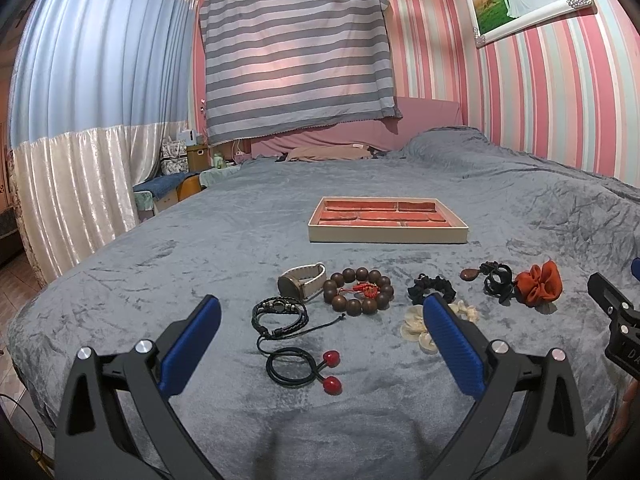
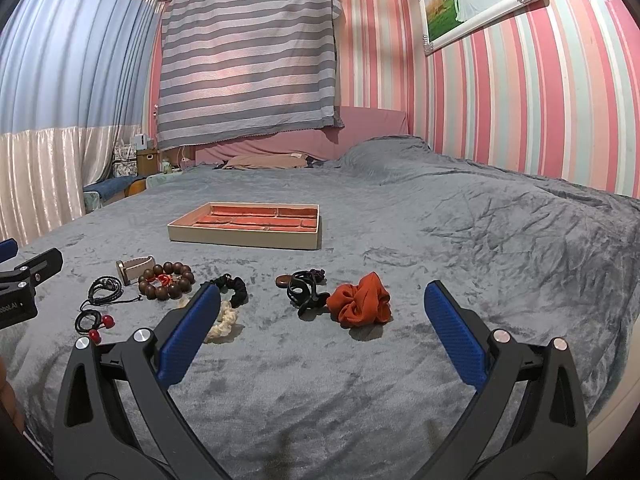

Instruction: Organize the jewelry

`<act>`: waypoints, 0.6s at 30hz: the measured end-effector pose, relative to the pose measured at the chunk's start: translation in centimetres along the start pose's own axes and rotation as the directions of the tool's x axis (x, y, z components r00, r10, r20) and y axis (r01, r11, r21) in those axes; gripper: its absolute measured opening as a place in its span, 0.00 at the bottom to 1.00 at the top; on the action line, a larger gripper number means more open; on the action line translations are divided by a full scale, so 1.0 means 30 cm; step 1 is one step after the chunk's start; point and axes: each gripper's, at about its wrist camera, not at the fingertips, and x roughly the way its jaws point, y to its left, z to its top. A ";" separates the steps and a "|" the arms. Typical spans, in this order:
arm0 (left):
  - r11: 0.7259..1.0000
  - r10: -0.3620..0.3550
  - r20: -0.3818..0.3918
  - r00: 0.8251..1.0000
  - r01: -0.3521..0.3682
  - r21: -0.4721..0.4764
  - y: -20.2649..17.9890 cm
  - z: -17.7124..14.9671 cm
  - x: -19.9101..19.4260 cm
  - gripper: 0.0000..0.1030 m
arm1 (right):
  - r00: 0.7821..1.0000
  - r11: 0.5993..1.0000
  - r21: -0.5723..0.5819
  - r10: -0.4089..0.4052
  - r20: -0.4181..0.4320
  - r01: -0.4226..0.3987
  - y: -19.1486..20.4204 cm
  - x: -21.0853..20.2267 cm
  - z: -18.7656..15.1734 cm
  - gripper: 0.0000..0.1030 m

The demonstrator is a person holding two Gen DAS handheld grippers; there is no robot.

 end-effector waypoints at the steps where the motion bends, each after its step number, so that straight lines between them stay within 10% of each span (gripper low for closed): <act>1: 1.000 0.000 0.000 1.000 0.000 0.000 0.000 0.000 0.000 0.96 | 1.000 1.000 -0.001 0.000 0.001 0.000 0.002 0.000 -0.002 0.96; 18: 1.000 -0.001 0.001 1.000 0.001 -0.001 0.000 0.002 -0.002 0.96 | 1.000 1.000 -0.002 0.000 0.000 0.000 0.002 -0.001 -0.001 0.96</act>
